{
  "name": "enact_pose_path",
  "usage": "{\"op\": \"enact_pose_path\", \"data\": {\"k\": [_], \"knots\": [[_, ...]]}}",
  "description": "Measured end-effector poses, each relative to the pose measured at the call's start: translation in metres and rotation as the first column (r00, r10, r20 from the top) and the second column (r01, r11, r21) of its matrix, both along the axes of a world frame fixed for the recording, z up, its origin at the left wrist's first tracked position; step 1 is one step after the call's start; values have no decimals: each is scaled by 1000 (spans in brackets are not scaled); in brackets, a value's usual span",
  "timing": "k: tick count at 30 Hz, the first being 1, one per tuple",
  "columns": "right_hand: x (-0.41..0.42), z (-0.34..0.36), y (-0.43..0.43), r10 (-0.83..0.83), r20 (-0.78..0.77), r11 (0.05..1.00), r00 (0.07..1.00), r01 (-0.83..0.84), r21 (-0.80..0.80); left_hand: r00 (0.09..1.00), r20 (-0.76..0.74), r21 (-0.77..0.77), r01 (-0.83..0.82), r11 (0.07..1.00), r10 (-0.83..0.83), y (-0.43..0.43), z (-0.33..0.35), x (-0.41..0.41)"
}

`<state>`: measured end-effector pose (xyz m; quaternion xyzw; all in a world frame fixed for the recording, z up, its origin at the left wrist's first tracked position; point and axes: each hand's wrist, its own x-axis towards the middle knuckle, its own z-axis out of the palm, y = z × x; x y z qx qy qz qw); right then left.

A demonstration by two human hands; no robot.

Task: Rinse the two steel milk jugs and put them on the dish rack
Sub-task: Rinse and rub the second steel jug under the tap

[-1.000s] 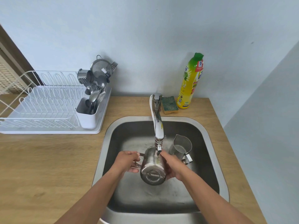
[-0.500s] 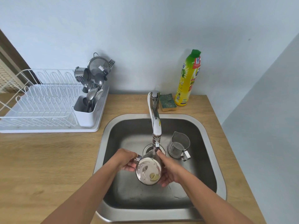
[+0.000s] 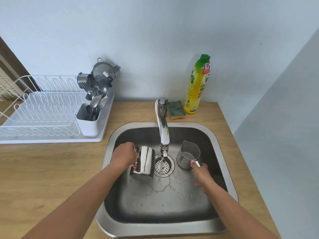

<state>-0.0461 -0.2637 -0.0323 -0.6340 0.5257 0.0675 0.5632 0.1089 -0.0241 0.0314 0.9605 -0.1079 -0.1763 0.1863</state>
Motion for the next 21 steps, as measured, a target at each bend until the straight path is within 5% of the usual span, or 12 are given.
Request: {"op": "enact_pose_path", "data": {"k": [7, 21], "knots": [[7, -11, -1, 98, -22, 977, 995, -100, -186, 982, 13, -247, -178, 952, 187, 7, -17, -11], [-8, -10, 13, 59, 172, 990, 983, -36, -134, 917, -141, -347, -398, 849, 373, 18, -58, -40]]}}
